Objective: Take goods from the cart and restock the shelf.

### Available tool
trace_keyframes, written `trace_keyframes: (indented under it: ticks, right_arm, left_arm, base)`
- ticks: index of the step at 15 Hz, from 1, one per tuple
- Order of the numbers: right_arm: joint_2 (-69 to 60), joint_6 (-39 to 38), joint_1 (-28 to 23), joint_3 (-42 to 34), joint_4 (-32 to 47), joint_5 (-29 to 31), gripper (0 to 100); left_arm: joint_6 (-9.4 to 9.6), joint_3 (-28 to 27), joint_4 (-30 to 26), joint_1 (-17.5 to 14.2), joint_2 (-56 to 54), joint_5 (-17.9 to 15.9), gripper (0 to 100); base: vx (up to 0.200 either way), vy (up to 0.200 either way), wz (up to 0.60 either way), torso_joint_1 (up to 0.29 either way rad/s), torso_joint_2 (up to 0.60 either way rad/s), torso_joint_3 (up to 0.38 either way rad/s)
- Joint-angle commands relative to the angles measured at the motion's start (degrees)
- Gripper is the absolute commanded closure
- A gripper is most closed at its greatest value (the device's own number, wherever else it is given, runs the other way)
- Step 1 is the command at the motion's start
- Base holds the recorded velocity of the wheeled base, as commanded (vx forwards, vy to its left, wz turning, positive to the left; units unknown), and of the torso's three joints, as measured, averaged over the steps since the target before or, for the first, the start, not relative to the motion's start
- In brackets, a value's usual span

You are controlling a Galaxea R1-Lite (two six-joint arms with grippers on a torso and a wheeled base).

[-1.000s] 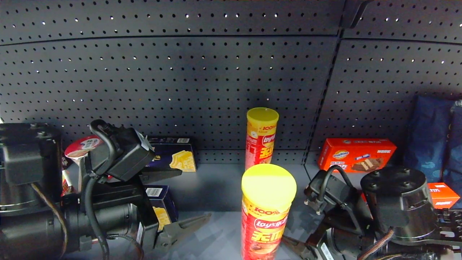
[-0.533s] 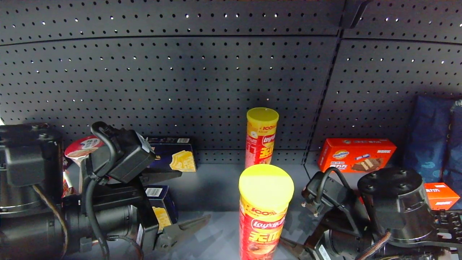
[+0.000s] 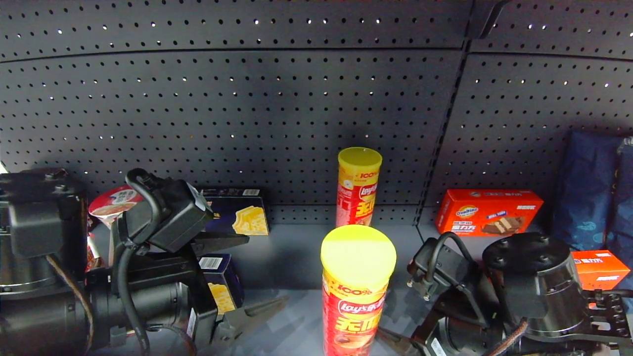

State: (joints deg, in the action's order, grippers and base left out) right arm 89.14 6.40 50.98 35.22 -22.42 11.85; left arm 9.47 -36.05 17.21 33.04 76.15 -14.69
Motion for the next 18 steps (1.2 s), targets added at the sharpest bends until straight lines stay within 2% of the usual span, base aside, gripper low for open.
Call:
trace_keyframes:
  ticks: [1, 4, 6, 10, 14, 18]
  right_arm:
    - [0.16, 0.02, 0.17, -0.06, 0.01, -0.07, 0]
    - [-0.1, 0.02, -0.09, -0.15, -0.52, 0.02, 0]
    - [-0.37, 0.02, -2.38, 1.52, -1.05, 0.02, 0]
    - [1.65, 0.02, -10.38, 9.96, -0.61, 1.51, 0]
    - [6.05, 0.02, -13.72, 15.67, 0.45, 6.43, 0]
    - [9.3, 0.02, -17.58, 18.57, 0.53, 6.43, 0]
  left_arm:
    - [0.02, 0.01, 0.01, 0.01, 0.05, 0.01, 0]
    - [0.02, 0.19, 0.01, -0.08, -0.04, 0.01, 0]
    - [0.02, 0.28, 0.01, -0.08, -0.22, 0.01, 0]
    - [0.11, 0.98, 0.01, -0.69, -0.39, 0.01, 0]
    - [0.11, 0.8, 0.01, -0.69, -0.39, 0.01, 0]
    - [0.02, 0.89, 0.01, -0.69, -0.39, 0.01, 0]
  base:
    - [0.0, 0.0, 0.0, 0.0, 0.0, 0.0]
    - [0.0, 0.0, 0.0, 0.0, 0.0, 0.0]
    - [0.0, 0.0, 0.0, 0.0, 0.0, 0.0]
    - [0.0, 0.0, 0.0, 0.0, 0.0, 0.0]
    - [0.0, 0.0, 0.0, 0.0, 0.0, 0.0]
    - [0.0, 0.0, 0.0, 0.0, 0.0, 0.0]
